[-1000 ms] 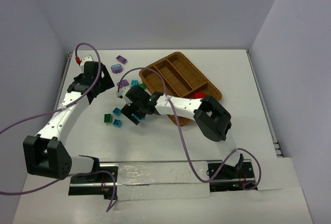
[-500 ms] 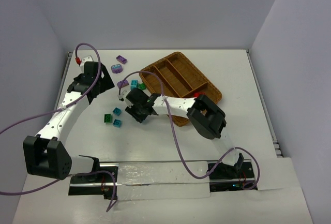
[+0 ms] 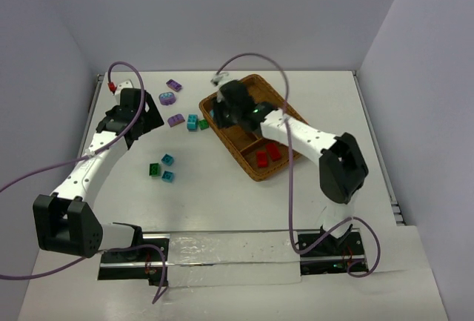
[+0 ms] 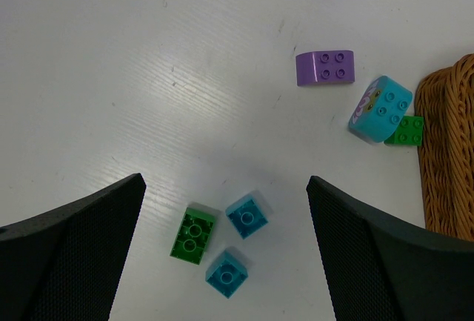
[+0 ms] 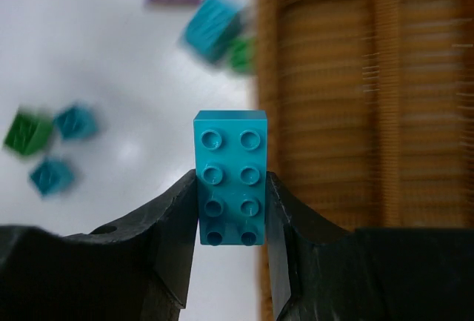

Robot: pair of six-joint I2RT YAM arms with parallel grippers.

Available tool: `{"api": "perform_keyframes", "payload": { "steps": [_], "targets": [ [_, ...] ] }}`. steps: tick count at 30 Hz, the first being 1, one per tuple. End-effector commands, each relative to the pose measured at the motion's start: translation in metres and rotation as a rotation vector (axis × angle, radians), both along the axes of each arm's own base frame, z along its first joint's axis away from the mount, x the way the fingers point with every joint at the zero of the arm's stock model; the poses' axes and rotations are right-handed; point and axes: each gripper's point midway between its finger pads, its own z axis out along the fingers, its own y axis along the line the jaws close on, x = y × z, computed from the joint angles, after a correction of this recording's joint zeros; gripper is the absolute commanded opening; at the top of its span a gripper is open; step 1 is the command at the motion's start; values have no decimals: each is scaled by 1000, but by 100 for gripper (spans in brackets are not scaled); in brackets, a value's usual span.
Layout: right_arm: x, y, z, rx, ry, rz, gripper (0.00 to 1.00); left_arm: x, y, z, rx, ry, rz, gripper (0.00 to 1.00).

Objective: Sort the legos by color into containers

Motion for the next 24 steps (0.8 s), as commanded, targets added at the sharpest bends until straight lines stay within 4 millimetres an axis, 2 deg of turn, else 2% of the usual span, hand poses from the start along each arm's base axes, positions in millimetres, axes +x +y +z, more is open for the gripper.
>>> {"api": "perform_keyframes", "payload": {
  "steps": [1, 4, 6, 8, 14, 18, 21, 24],
  "targets": [
    [60, -70, 28, 119, -1, -335, 5, 7, -2, 19, -23, -55, 2, 99],
    [77, -94, 23, 124, 23, -424, 6, 6, -2, 21, -23, -61, 3, 99],
    [100, -125, 15, 133, 51, -529, 7, 5, -1, 23, -21, -64, 2, 99],
    [114, -144, 10, 128, 58, -593, 7, 5, -1, 23, -21, -63, 2, 99],
    [143, -193, -5, 97, 60, -731, 9, 5, -1, 23, -17, -59, 2, 99],
    [154, -216, -18, 47, 62, -786, 11, 6, -1, 23, -19, -58, 3, 99],
    [156, -226, -28, 26, 74, -801, 14, 6, -2, 22, -22, -58, 2, 99],
    [156, -232, -38, 8, 88, -808, 24, 7, -2, 21, -25, -54, 3, 99]
  ]
}}
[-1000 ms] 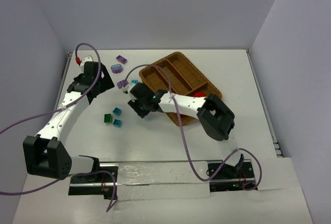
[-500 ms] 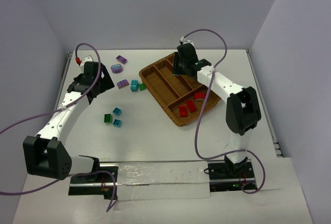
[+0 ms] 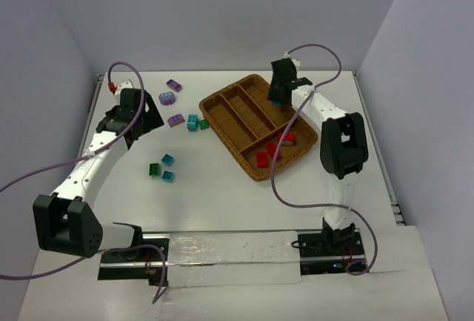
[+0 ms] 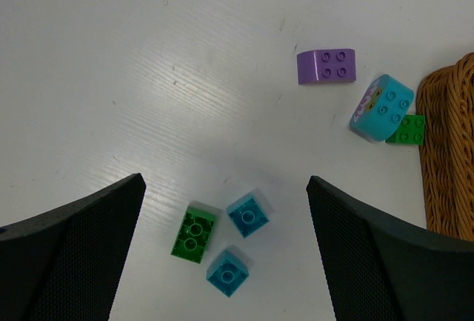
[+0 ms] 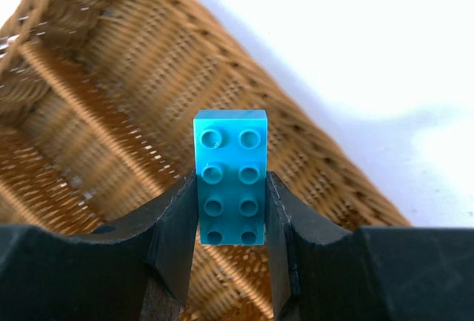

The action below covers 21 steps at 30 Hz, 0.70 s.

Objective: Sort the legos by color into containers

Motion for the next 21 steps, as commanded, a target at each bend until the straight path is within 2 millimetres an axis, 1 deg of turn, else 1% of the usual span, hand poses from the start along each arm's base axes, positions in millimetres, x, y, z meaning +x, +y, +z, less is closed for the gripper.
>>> {"api": "perform_keyframes", "payload": {
  "steps": [1, 2, 3, 4, 6, 9, 11, 12, 15, 16, 17, 19, 20, 21],
  "targets": [
    [11, -11, 3, -27, -19, -33, 35, 9, -3, 21, -25, -57, 4, 99],
    [11, -11, 2, -28, -16, -31, 44, 10, -3, 21, -26, -56, 6, 99],
    [11, -10, 3, -26, -18, -27, 48, 10, -3, 20, -27, -55, 6, 99],
    [11, -9, 3, -24, -17, -22, 49, 10, -3, 19, -28, -53, 6, 99],
    [10, -5, 9, -10, -31, -2, 53, 10, -3, 19, -28, -53, 9, 99],
    [8, -5, 15, -5, -45, 8, 61, 10, -3, 17, -26, -49, 9, 99],
    [6, -3, 21, -6, -55, 21, 64, 10, -3, 15, -24, -44, 5, 99],
    [5, -3, 20, -9, -51, 22, 64, 10, -3, 15, -23, -44, 5, 99],
    [1, -2, 32, -9, -77, 30, 64, 9, -2, 12, -20, -37, 3, 99],
    [-2, 1, 39, -8, -92, 37, 64, 7, -2, 11, -20, -35, 1, 99],
    [-6, 9, 45, -7, -104, 59, 64, 7, -3, 10, -19, -32, -1, 99],
    [-13, 19, 58, -8, -130, 84, 64, 5, -1, 9, -15, -32, 0, 99],
    [-18, 29, 63, -5, -139, 107, 64, 4, -1, 8, -14, -31, 1, 99],
    [-26, 49, 69, -4, -150, 153, 64, 3, 0, 6, -11, -26, 4, 99]
  ]
}}
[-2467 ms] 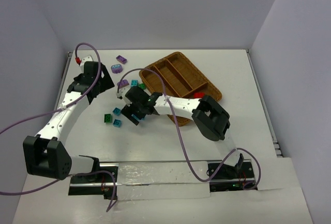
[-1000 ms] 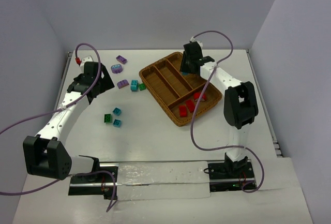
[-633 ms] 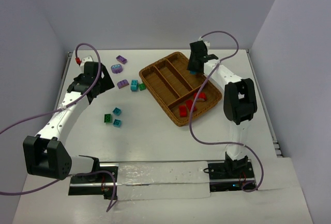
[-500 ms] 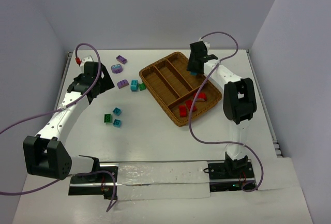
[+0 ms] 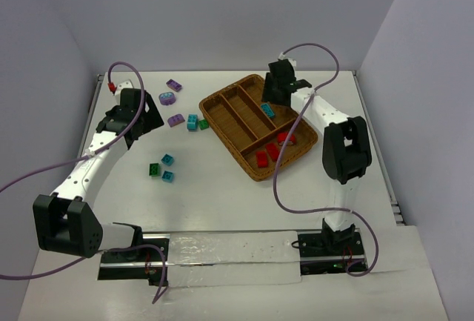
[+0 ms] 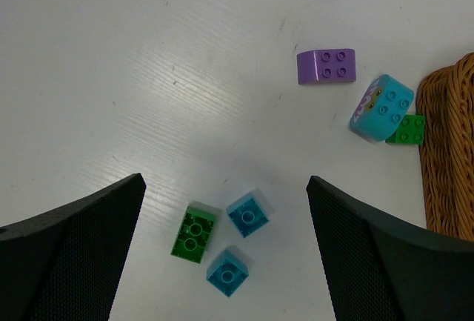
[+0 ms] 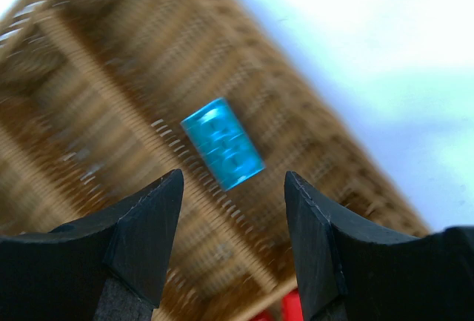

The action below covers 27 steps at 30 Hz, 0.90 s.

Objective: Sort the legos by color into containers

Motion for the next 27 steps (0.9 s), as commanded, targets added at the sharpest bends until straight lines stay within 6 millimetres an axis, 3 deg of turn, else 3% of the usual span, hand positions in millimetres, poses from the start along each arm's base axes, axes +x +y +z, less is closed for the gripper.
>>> {"api": "perform_keyframes", "payload": {
  "steps": [1, 3, 4, 5, 6, 7, 8, 12, 15, 19, 21, 23, 24, 27],
  "targets": [
    [-26, 73, 67, 23, -153, 173, 65, 2, 1, 4, -8, -22, 8, 99],
    [-42, 104, 70, 16, -159, 242, 66, 1, 2, 4, -5, -21, 17, 99],
    [-63, 144, 69, 14, -155, 330, 68, 1, 3, 4, -5, -24, 23, 99],
    [-62, 146, 74, 22, -164, 335, 69, 1, 3, 4, -4, -23, 24, 99],
    [-77, 179, 74, 39, -159, 397, 73, 1, 4, 5, -3, -24, 30, 99],
    [-85, 191, 66, 36, -139, 427, 73, 1, 4, 6, -2, -25, 33, 99],
    [-96, 215, 73, 57, -149, 471, 73, 2, 4, 4, -5, -22, 35, 99],
    [-107, 262, 64, 73, -113, 525, 73, -2, 5, -6, -7, 7, 48, 99],
    [-110, 281, 57, 101, -87, 524, 74, -1, -3, -14, -28, 13, 7, 99],
    [-111, 275, 64, 119, -101, 497, 74, 14, -27, -21, -55, 12, -92, 98],
    [-109, 254, 69, 92, -112, 464, 74, 29, -47, -20, -59, 3, -142, 96],
    [-109, 228, 94, 96, -157, 417, 77, 42, -66, -39, -72, 48, -192, 95],
    [-109, 215, 96, 90, -159, 397, 77, 48, -75, -44, -70, 55, -212, 94],
    [-111, 161, 103, 87, -165, 309, 77, 64, -92, -59, -79, 86, -236, 93]
  ]
}}
